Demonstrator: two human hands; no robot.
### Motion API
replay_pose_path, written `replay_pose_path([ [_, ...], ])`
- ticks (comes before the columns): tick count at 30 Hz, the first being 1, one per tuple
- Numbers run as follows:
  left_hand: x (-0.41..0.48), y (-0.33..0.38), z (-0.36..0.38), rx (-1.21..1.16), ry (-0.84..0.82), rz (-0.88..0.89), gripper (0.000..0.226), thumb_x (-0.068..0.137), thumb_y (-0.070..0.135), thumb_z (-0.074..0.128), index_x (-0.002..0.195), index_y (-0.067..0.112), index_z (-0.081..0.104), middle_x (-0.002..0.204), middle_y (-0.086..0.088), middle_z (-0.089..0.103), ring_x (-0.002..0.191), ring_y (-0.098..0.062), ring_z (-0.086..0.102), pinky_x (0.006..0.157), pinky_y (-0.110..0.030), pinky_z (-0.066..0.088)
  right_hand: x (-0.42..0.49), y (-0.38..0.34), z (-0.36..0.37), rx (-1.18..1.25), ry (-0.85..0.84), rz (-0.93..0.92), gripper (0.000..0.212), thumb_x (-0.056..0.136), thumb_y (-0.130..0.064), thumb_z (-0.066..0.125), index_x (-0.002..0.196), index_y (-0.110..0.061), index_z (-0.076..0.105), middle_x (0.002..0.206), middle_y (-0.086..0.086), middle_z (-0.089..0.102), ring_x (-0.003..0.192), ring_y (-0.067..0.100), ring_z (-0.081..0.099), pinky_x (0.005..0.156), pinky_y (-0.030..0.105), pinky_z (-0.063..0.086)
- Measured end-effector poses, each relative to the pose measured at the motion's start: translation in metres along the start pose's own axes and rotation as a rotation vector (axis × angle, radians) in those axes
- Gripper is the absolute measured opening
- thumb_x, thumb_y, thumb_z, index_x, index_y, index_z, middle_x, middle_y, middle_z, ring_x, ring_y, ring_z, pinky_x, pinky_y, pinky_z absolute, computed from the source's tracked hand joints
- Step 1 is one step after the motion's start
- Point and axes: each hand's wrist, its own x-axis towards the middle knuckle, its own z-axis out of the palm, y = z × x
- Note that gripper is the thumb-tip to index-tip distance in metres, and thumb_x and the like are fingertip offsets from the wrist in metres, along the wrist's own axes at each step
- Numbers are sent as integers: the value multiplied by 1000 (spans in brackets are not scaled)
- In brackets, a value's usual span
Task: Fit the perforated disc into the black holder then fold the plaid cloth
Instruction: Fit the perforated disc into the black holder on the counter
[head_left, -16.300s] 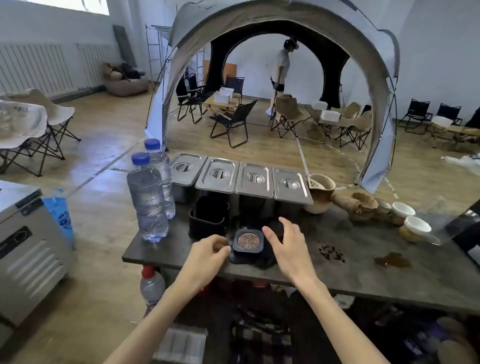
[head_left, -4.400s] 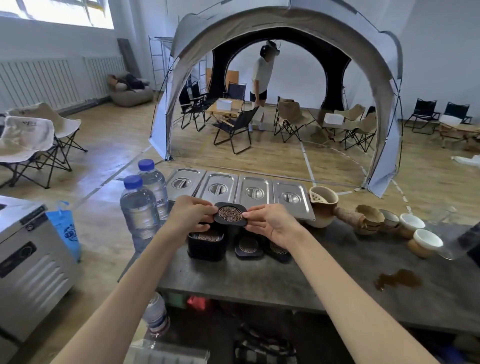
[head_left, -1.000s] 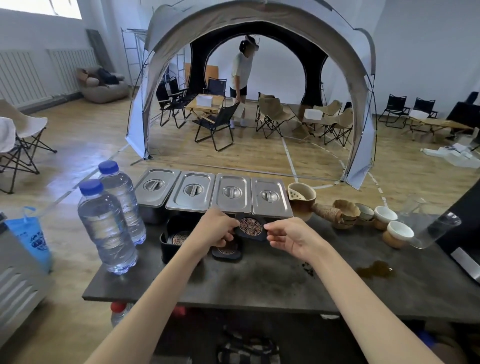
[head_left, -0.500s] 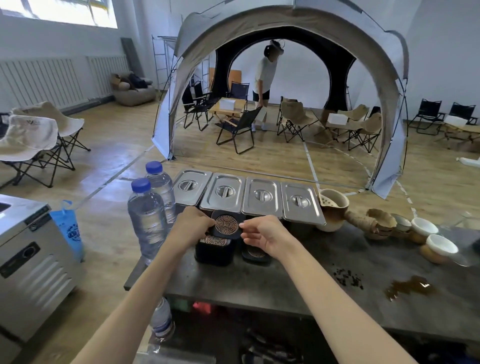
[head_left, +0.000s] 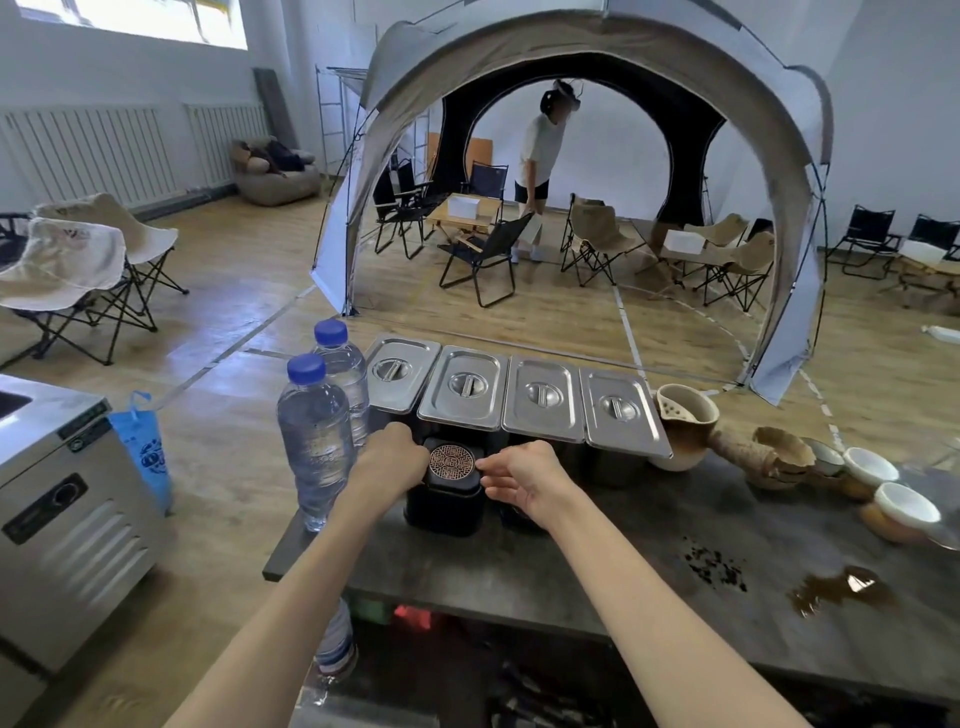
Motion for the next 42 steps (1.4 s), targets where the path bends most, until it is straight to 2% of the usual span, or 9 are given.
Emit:
replay_pose_path([
  [8, 3, -3, 10, 70, -71, -87, 33, 88, 13, 50, 117, -2, 56, 124, -25, 58, 115, -40, 54, 87, -37, 44, 8, 10, 3, -54, 17, 64, 17, 74, 8, 70, 82, 3, 56, 64, 10, 57, 50, 15, 52, 41, 23, 48],
  [12, 5, -3, 12, 79, -56, -83, 33, 87, 12, 51, 116, -3, 55, 124, -25, 57, 115, -41, 53, 81, -36, 41, 11, 11, 3, -65, 18, 57, 22, 74, 8, 70, 90, 4, 57, 63, 10, 56, 49, 15, 52, 40, 22, 48],
  [16, 3, -3, 13, 122, -21, -65, 30, 85, 10, 50, 112, -4, 56, 122, -27, 58, 113, -43, 55, 87, -41, 45, 11, 13, 1, -102, 26, 36, 20, 76, 8, 68, 90, 3, 55, 62, 10, 58, 50, 15, 54, 40, 23, 50],
  [25, -9, 13, 6, 138, 140, 97, 17, 77, 13, 51, 90, 3, 57, 97, -14, 58, 93, -40, 58, 71, -37, 43, 5, 7, -49, -84, 45, 19, 9, 76, 13, 64, 84, 10, 62, 65, 17, 58, 47, 16, 56, 41, 20, 52],
  [28, -15, 29, 8, 84, 107, 180, 10, 77, 14, 52, 72, 6, 54, 84, -14, 61, 80, -37, 56, 69, -34, 44, 3, 9, -71, -86, 97, 41, 8, 77, 12, 64, 84, 11, 62, 66, 17, 59, 51, 18, 57, 40, 21, 51],
  [30, -20, 39, 14, 50, 36, 208, 17, 76, 14, 52, 61, 7, 49, 69, -12, 57, 71, -35, 54, 66, -34, 45, 1, 12, -81, -86, 114, 59, 8, 79, 11, 63, 86, 12, 63, 65, 18, 58, 51, 18, 56, 39, 21, 51],
  [36, -34, 60, 42, -49, -160, 223, 18, 74, 11, 48, 75, 1, 63, 70, -16, 71, 64, -33, 71, 62, -45, 61, -1, 24, -95, -97, 137, 96, 18, 79, 9, 65, 97, 15, 64, 66, 18, 61, 51, 19, 59, 42, 23, 52],
  [40, -49, 67, 57, 4, -227, 186, 9, 79, 3, 44, 80, 5, 53, 63, -15, 68, 43, -25, 65, 52, -34, 60, 1, 29, -94, -107, 136, 116, 9, 81, 7, 64, 89, 11, 64, 65, 17, 59, 52, 19, 58, 41, 22, 53],
  [42, -57, 68, 62, 17, -266, 160, 12, 81, 0, 40, 75, 8, 44, 65, -15, 64, 43, -26, 63, 48, -33, 57, 2, 31, -93, -113, 135, 125, 3, 81, 6, 64, 83, 8, 64, 65, 17, 60, 53, 19, 59, 42, 22, 53],
])
